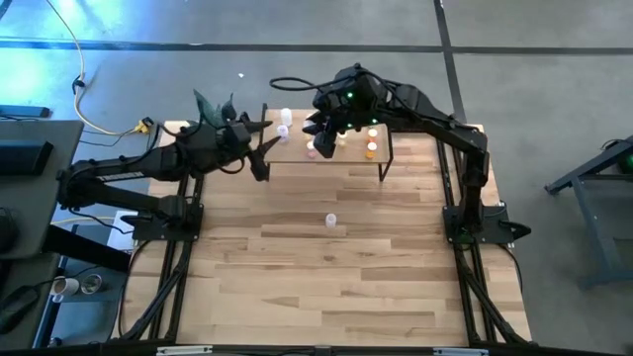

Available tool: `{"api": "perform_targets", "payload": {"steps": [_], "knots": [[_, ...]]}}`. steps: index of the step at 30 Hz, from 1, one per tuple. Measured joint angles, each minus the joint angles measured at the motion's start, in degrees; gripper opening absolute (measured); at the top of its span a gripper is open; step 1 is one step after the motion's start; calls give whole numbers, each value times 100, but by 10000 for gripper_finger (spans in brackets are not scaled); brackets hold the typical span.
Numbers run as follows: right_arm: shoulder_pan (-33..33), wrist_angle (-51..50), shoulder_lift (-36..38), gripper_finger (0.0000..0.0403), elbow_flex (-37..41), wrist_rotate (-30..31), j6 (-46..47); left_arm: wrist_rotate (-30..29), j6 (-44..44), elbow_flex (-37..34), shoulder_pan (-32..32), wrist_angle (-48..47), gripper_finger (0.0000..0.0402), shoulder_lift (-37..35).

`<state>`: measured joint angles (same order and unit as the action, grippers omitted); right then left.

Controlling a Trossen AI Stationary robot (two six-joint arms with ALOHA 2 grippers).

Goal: Pick and place medicine bottles onto shelf by color
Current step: Put the yellow pill bottle aligned with the other yellow pill bottles on the shelf

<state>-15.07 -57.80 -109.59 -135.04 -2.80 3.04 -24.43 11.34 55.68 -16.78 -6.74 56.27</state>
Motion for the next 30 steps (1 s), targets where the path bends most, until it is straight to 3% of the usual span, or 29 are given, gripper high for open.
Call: {"api": "perform_targets", "payload": {"steps": [13, 23, 26, 30], "knots": [[-203, -244, 575, 110, 2, 84, -815, -7, 309, 0, -314, 13, 188, -127], [-822, -981, 1317, 110, 6, 68, -1460, -29, 544, 1, -437, 36, 188, -127], [-1010, -1122, 1445, 110, 351, -320, -1515, -33, 577, 0, -437, 35, 188, -127], [-1186, -910, 1565, 110, 1440, -697, -1567, -70, 535, 0, -437, 35, 188, -127]]}}
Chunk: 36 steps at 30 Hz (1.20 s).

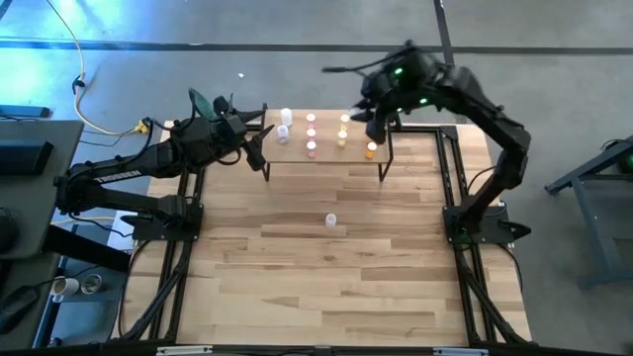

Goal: Pick and place medicine bottles onto shelf by color
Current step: Put the yellow pill bottle aligned with the other yellow pill bottles on the shelf

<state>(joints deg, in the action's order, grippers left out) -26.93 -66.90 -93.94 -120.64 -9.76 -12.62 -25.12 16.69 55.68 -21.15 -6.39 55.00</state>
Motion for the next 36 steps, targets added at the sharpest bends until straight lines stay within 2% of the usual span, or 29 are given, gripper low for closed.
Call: {"api": "perform_targets", "payload": {"steps": [5, 13, 20, 26, 36], "knots": [[30, 962, 279, 110, 1392, -114, 228, -8, 0, 0, 0, -2, 188, 0], [270, 2544, 794, 110, 2982, -210, 816, -130, 0, 0, 0, -26, 188, 0], [432, 3959, 1225, 110, 4260, 150, 1385, -129, 25, 0, 0, -26, 188, 0], [456, 4197, 1068, 110, 4667, 350, 1417, -127, 44, 0, 0, -26, 188, 0], [445, 4185, 802, 110, 4748, 429, 1201, -107, 44, 0, 0, -26, 188, 0]]}}
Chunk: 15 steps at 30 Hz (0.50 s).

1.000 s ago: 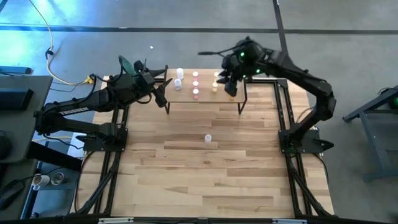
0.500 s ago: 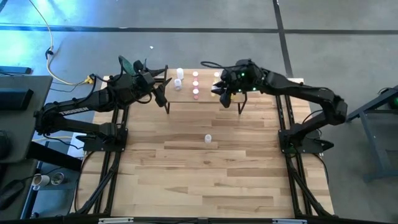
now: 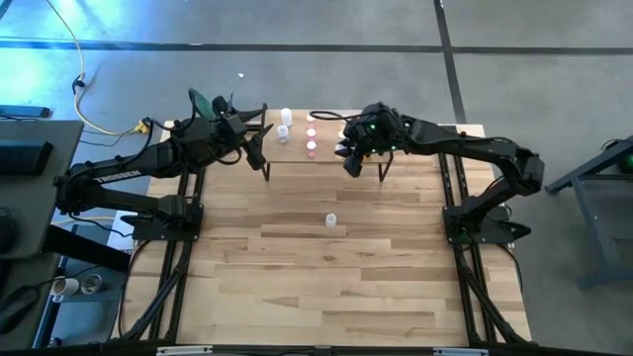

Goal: Pick and place medicine bottles onto shelf by color
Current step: Put the yellow pill bottle aligned with the other yellow pill bottles on the shelf

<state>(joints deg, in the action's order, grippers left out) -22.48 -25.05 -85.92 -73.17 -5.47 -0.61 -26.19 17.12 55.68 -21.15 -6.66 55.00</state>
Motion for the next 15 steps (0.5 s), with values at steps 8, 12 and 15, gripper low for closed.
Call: {"api": "perform_targets", "payload": {"steps": [8, 12, 15], "knots": [[-6, -95, -43, 110, 2, 397, -223, 2, 0, 0, 0, 0, 188, 0], [-40, -135, -121, 110, 2, 375, -225, 2, 0, 0, 0, 0, 188, 0], [-44, -131, -191, 110, 2, 366, -200, 0, 0, 0, 0, 0, 188, 0]]}}
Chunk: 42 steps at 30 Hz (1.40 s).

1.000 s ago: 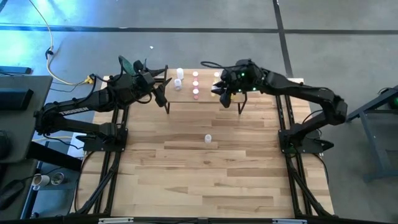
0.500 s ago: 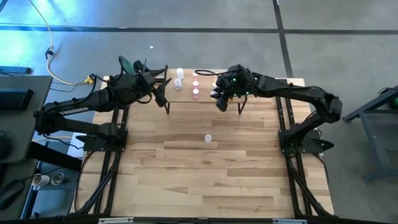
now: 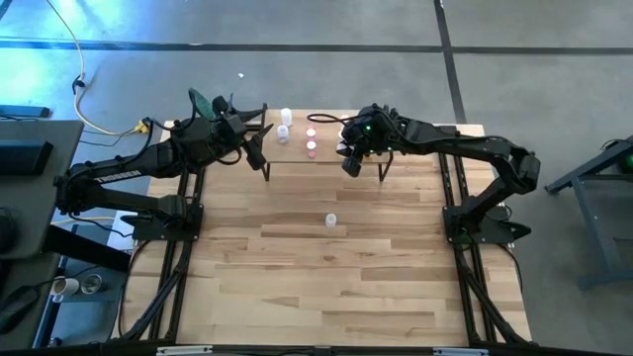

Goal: Pick and place medicine bottles onto shelf by color
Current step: Put the yellow pill bottle aligned with the other yellow pill bottles on the shelf

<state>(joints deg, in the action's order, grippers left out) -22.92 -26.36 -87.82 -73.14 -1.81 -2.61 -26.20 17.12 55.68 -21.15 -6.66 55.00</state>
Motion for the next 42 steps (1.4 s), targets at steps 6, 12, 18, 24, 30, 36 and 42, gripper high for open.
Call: {"api": "perform_targets", "payload": {"steps": [6, 12, 18, 24, 30, 36, 42], "knots": [[1, 1, -1, 110, 0, -11, 90, 2, 2, 1, 0, 0, 188, 0], [-36, -97, -1, 110, 0, -10, 113, -1, 2, 0, 0, 0, 188, 0], [-31, -100, -1, 110, 0, -12, 90, -2, 2, 0, 0, 0, 188, 0], [-31, -32, -1, 110, 0, 76, 111, -7, 4, 0, 0, 0, 188, 0], [-28, 83, -1, 110, 0, 75, 134, -15, 7, 2, 0, 0, 188, 0], [-28, 81, -1, 110, 0, 15, 175, -16, 7, 0, 0, 0, 188, 0], [1, 14, -84, 110, -9, 10, 127, -15, 9, 0, 1, -2, 188, 0]]}}
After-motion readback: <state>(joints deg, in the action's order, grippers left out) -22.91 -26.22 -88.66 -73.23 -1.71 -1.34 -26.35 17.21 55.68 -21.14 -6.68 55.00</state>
